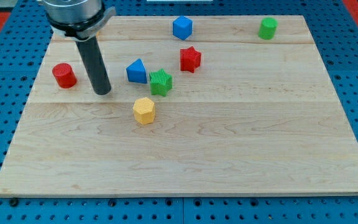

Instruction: Slide the blue triangle down a bit

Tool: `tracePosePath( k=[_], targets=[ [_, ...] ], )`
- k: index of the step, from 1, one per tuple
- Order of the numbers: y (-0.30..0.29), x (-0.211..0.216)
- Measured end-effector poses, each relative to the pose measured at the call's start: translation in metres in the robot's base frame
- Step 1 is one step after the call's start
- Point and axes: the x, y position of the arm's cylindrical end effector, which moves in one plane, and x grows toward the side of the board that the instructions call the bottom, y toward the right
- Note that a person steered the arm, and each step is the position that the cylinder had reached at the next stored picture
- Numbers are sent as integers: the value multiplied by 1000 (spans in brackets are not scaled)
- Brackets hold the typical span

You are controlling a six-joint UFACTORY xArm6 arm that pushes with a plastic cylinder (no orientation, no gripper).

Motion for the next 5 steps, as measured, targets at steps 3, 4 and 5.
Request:
tracePosePath(
  k=[3, 4, 5],
  targets=[
    [133, -29],
    [135, -28],
    [121, -33]
  ],
)
